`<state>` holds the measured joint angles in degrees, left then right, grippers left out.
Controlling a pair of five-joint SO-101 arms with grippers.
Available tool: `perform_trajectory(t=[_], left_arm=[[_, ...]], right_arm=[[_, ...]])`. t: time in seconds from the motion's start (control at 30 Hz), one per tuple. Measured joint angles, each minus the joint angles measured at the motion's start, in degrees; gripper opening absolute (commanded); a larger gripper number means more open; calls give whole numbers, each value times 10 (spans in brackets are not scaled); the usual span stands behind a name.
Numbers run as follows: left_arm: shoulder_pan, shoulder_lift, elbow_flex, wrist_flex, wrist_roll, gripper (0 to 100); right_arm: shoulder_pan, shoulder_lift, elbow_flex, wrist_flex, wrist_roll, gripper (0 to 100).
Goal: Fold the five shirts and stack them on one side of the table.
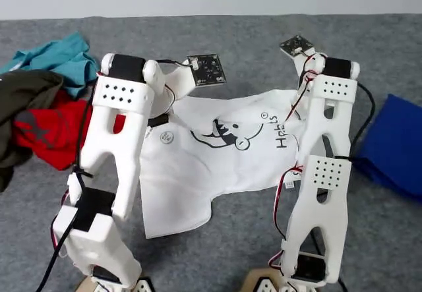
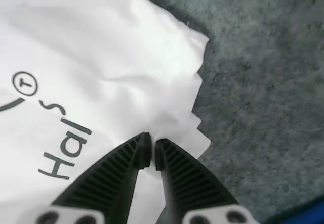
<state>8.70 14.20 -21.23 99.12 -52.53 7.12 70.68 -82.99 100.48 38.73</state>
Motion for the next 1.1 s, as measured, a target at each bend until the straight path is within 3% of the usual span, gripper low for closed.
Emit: perform_trajectory(t=[0.1,0.23,0.4,0.73,1.1], left_arm=[[0,0,0,0,0,3],[0,0,11,-1,0,3],[0,0,20,-1,0,3],[0,0,21,-1,0,3],[0,0,21,-1,0,3]], right_arm=[[0,0,-12,0,-20,253],[0,0,-66,-6,-76,257],[-9,0,-75,-84,-112,257],[-51,97,-76,-161,-121,256],[-45,123,-76,-218,-122,203]])
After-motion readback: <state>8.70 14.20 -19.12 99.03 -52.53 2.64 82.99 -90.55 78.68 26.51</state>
